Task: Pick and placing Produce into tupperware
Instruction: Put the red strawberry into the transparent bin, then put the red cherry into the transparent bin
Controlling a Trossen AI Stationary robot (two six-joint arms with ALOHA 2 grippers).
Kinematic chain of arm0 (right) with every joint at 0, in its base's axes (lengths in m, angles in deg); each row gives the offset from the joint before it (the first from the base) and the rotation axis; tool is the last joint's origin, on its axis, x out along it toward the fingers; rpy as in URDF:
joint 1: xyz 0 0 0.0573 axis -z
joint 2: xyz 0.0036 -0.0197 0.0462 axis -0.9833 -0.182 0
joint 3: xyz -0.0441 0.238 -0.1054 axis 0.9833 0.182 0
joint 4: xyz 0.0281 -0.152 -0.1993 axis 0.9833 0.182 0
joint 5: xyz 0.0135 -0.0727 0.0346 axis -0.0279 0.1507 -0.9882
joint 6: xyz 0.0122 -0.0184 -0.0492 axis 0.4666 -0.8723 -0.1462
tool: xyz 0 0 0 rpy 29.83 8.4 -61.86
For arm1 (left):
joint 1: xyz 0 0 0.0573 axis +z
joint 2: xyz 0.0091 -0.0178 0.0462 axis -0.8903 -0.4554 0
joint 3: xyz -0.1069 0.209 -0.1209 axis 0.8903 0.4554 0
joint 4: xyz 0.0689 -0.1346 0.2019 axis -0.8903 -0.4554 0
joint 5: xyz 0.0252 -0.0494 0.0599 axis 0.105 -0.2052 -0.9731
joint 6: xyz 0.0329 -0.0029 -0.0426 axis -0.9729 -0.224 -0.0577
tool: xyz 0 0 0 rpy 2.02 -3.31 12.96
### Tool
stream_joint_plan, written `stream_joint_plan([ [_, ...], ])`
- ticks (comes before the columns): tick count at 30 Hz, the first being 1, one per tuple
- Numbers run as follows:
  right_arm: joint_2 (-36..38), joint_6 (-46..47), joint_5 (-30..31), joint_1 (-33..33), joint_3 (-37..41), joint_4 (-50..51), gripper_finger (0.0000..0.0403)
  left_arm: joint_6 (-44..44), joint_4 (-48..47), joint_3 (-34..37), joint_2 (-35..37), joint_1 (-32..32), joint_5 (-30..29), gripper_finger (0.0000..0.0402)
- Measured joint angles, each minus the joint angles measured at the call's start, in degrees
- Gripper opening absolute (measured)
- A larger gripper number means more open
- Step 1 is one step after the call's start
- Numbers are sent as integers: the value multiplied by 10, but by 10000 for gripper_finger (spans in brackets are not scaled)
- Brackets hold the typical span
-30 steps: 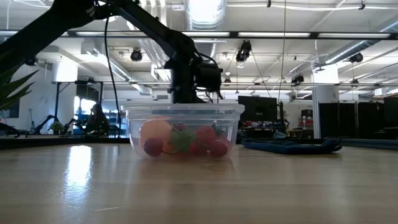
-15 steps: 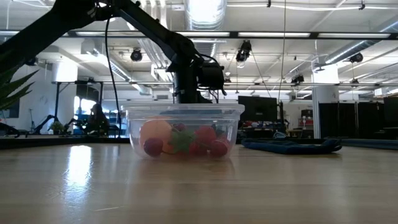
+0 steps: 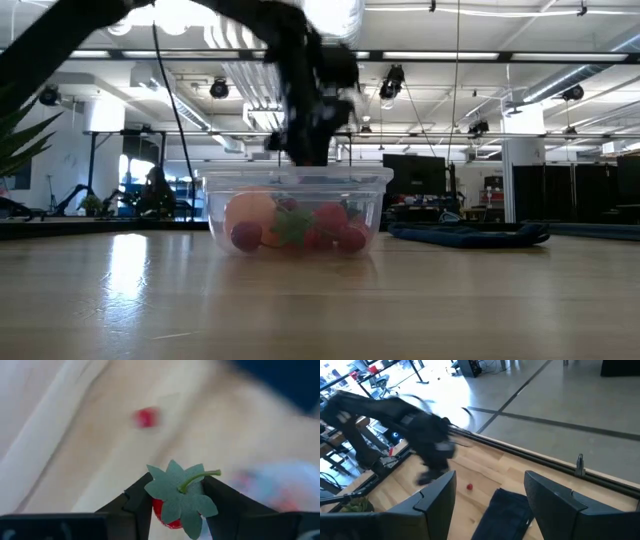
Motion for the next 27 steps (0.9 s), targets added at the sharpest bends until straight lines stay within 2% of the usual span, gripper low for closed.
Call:
stream_joint_plan([
  [2,0,1,0,0,0,0,226,-54,1,-5,40,-23,24,125],
  [5,0,1,0,0,0,0,226,-132,-10,-1,84,-56,99,125],
  [7,0,1,-2,0,0,0,226,-147,-31,3,96,-78,144,126],
  [8,0,1,-5,0,0,0,226,-146,-41,4,96,-89,147,127],
  [10,0,1,-12,0,0,0,226,-145,-55,9,84,-112,113,136],
  [13,-1,-2,-22,0,0,0,226,-130,-54,22,59,-143,-14,164],
  [15,-1,-1,-31,0,0,0,226,-101,-59,25,44,-156,-74,188],
  [21,-3,3,-50,0,0,0,226,-73,-72,28,31,-162,-86,242],
  [27,-5,3,-50,0,0,0,226,-104,-59,12,61,-134,-151,255],
])
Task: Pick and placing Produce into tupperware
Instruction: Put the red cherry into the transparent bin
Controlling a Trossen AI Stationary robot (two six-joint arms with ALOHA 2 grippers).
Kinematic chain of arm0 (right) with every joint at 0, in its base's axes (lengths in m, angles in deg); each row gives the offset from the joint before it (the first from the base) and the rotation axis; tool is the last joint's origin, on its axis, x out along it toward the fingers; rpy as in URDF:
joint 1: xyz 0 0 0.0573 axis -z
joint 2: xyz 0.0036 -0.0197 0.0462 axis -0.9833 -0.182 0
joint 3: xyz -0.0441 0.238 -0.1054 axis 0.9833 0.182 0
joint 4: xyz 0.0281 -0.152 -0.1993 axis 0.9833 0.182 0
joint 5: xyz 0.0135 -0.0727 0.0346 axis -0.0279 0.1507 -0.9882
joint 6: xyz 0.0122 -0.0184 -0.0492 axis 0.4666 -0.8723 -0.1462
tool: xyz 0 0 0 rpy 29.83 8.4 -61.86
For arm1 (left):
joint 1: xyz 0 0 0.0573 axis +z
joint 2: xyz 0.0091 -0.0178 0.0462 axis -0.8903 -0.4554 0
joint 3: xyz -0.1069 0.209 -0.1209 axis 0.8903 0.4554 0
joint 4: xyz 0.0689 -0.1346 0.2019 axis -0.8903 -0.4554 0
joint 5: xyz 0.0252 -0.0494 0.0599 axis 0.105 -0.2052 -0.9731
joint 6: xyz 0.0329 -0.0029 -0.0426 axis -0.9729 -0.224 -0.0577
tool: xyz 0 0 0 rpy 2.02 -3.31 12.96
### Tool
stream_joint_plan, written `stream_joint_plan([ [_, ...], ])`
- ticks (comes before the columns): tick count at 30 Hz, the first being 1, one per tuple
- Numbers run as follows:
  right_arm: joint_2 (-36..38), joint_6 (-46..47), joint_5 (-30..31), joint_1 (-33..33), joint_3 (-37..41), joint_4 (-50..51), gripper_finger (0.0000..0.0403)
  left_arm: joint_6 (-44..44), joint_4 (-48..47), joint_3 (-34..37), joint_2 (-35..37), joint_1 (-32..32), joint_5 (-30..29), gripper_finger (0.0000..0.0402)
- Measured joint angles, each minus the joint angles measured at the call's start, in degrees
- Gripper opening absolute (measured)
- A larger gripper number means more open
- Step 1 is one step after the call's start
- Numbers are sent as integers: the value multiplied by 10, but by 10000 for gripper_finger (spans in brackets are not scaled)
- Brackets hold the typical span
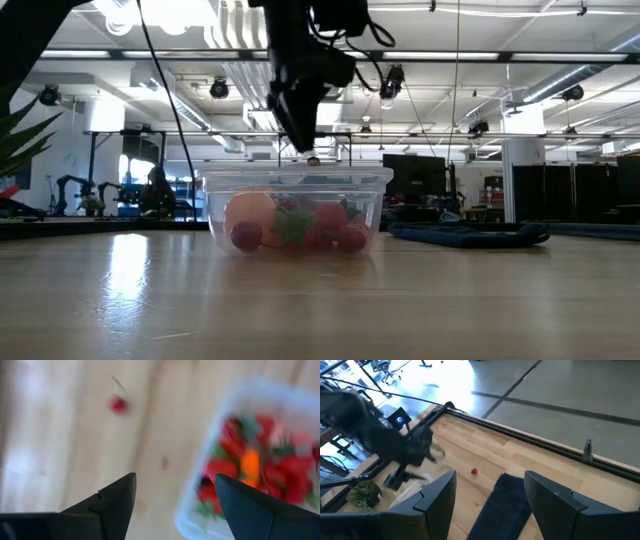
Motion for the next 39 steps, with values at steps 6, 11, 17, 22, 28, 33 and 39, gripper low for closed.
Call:
stream_joint_plan([
  [6,0,0,5,0,0,0,226,-22,131,-2,-15,67,46,255],
  [11,-1,13,18,0,0,0,226,44,153,-14,-75,120,121,256],
  [17,-2,19,22,0,1,0,226,-173,121,-18,-109,130,136,249],
  [22,-1,28,36,0,1,0,226,-317,146,-18,-113,128,95,237],
  [28,-2,35,36,0,2,0,226,-326,182,-17,-124,145,96,228],
  [33,-2,36,36,0,2,0,226,-325,180,-17,-149,153,112,228],
  [39,-1,35,40,0,3,0,226,-339,182,-18,-149,153,108,228],
])
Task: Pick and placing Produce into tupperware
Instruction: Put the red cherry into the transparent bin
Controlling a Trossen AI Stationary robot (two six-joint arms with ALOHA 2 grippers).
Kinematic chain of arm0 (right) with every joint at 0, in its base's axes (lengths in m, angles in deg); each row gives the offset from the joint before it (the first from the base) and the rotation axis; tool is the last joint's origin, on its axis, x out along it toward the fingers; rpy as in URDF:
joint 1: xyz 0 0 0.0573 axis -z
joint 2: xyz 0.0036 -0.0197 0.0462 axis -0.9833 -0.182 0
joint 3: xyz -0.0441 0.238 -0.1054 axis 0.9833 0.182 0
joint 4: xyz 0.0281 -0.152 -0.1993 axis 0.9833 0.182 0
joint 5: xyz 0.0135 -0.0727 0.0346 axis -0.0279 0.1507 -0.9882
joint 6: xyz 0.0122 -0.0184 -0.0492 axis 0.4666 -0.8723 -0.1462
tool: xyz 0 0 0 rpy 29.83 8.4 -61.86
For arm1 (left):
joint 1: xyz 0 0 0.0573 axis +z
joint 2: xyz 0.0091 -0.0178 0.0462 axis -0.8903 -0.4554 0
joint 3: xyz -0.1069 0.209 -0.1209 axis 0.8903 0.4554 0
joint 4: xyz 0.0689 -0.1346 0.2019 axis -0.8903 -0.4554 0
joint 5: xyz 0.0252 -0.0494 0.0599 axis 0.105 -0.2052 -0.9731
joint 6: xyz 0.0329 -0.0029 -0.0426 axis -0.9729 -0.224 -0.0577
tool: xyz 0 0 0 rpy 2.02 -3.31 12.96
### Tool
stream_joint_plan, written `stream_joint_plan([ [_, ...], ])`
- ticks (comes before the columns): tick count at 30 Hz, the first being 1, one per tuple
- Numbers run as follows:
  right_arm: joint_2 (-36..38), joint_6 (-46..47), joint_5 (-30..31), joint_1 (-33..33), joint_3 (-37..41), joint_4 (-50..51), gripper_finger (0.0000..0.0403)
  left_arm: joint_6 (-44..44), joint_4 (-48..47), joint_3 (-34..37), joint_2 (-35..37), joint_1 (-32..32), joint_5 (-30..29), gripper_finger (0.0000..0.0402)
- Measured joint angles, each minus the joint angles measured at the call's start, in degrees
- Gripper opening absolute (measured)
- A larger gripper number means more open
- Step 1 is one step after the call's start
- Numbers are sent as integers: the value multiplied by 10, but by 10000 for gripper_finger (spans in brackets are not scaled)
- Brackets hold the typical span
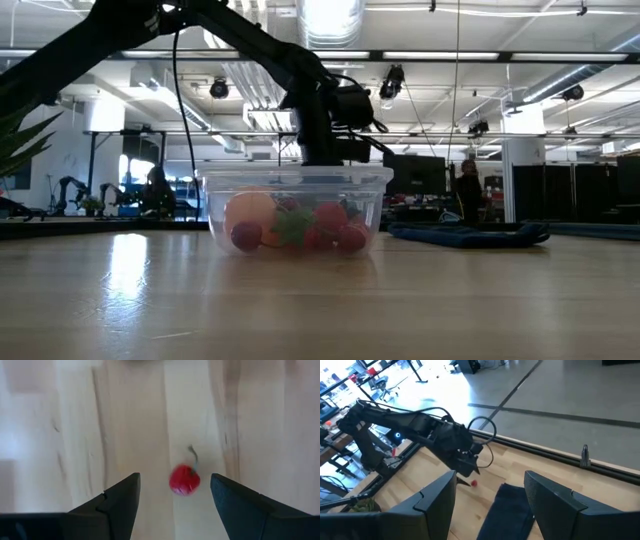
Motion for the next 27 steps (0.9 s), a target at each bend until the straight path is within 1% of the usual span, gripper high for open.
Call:
stream_joint_plan([
  [4,0,-1,10,0,0,0,226,4,-39,0,0,0,1,228],
  [8,1,-1,10,0,0,0,226,54,-41,2,0,0,-2,228],
  [12,1,-2,11,0,0,0,226,69,-48,2,0,0,-2,228],
  [22,1,-3,25,0,0,0,226,66,-77,2,0,-1,-2,228],
  [25,1,-3,25,0,0,0,226,30,-60,2,0,-1,-20,228],
  [27,1,-3,25,0,0,0,226,11,-59,-5,0,-1,-21,228],
])
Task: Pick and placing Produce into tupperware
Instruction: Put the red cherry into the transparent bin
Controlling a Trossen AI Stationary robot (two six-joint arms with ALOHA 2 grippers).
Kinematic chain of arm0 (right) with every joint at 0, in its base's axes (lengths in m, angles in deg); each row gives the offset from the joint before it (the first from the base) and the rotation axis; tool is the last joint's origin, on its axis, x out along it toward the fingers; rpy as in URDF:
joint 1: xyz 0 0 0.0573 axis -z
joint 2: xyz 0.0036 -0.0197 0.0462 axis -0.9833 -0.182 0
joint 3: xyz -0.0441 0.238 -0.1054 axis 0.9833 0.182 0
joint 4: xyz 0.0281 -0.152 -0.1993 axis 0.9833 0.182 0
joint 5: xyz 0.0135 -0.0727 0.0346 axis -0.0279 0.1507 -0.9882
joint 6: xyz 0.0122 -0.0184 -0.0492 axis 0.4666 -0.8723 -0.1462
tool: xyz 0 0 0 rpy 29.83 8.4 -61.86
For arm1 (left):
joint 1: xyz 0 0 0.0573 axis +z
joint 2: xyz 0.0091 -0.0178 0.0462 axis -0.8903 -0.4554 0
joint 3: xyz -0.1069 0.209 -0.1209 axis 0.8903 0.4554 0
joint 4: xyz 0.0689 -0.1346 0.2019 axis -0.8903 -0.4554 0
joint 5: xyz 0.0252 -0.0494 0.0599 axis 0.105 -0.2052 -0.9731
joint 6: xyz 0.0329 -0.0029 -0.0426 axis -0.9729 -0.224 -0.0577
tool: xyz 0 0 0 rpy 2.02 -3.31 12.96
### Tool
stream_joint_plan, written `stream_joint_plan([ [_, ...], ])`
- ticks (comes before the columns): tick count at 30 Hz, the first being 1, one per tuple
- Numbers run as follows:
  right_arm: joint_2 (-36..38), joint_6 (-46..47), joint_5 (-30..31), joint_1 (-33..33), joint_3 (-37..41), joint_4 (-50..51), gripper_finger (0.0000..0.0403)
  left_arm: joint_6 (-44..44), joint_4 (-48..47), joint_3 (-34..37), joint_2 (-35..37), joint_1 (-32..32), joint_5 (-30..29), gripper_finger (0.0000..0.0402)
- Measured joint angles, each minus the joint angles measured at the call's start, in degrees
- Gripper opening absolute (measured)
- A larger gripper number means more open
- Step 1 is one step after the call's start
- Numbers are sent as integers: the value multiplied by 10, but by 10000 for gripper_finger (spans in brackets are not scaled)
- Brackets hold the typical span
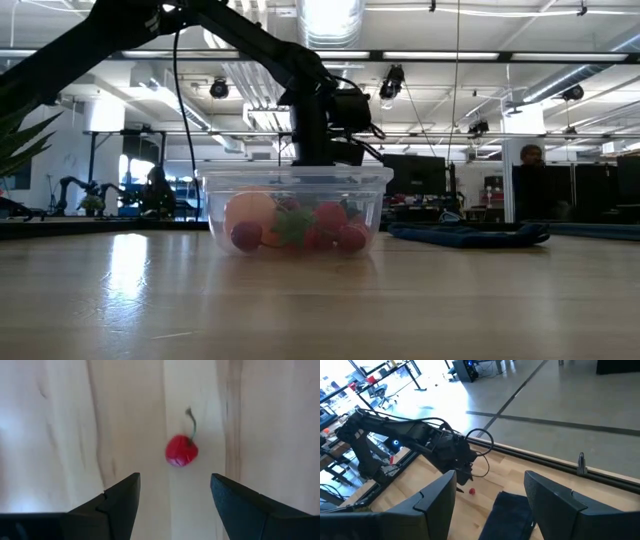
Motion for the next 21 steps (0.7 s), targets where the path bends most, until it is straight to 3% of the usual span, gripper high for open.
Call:
stream_joint_plan([
  [21,0,-3,0,0,4,0,226,2,68,2,1,-5,6,228],
])
